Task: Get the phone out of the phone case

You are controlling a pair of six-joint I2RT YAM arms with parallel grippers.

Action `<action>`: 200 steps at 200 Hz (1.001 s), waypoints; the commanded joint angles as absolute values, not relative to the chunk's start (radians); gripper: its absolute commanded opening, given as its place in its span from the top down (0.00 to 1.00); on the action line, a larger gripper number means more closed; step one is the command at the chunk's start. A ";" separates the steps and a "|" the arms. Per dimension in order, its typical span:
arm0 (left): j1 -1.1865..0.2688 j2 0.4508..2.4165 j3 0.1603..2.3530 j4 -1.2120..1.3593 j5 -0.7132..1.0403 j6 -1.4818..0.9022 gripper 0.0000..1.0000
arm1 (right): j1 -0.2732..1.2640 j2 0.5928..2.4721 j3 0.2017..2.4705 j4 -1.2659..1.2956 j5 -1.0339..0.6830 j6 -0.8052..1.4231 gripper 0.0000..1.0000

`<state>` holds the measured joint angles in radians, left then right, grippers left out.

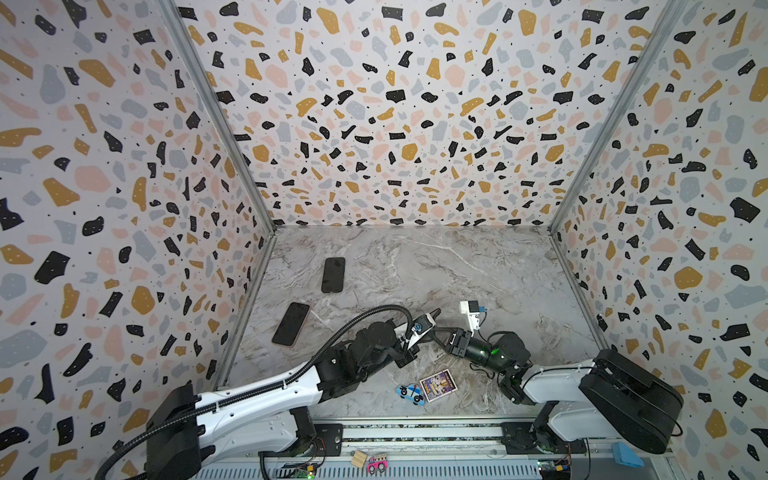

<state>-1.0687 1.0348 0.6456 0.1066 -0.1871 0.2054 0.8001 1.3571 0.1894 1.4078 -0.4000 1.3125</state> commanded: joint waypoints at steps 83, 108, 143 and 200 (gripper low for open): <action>-1.102 0.957 0.610 0.130 -0.384 0.148 1.00 | 0.828 1.344 0.244 1.358 -0.407 1.263 1.00; -1.136 0.914 0.599 0.128 -0.460 0.169 1.00 | 0.839 1.363 0.264 1.292 -0.392 1.255 1.00; -1.166 0.854 0.606 0.084 -0.518 0.180 1.00 | 0.839 1.397 0.273 1.237 -0.372 1.259 1.00; -1.179 0.805 0.645 -0.016 -0.536 0.168 1.00 | 0.832 1.498 0.284 1.255 -0.376 1.282 1.00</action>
